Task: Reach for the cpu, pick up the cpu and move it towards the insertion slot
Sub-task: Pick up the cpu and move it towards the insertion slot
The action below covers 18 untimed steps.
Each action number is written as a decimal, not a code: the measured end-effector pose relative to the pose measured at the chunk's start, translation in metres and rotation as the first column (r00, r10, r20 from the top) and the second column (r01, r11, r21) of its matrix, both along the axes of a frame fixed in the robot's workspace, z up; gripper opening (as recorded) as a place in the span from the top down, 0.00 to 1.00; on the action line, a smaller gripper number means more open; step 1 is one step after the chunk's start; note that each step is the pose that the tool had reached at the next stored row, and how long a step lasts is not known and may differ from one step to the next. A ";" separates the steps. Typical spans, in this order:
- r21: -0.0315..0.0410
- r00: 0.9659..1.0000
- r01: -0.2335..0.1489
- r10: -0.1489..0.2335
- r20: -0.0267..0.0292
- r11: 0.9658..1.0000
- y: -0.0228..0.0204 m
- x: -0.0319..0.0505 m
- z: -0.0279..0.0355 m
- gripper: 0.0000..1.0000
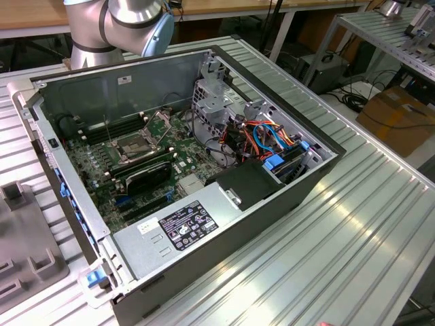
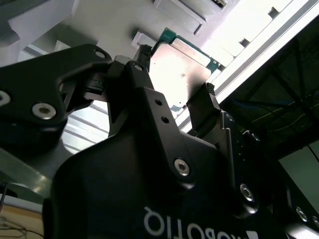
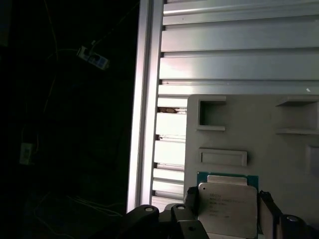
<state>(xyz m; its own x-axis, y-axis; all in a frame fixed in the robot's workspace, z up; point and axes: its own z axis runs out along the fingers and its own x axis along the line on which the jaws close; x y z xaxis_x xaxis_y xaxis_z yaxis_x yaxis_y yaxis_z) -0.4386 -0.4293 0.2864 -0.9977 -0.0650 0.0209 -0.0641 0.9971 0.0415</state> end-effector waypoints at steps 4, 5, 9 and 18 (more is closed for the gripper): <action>0.000 1.000 0.000 0.000 0.000 1.000 0.0000 0.0000 0.0108 0.45; 0.000 1.000 0.000 0.000 0.000 1.000 0.0000 0.0000 0.0119 0.45; 0.000 1.000 0.000 0.000 0.001 1.000 0.0000 0.0000 0.0189 0.45; 0.000 1.000 -0.001 0.001 0.002 1.000 -0.0002 -0.0003 0.0449 0.45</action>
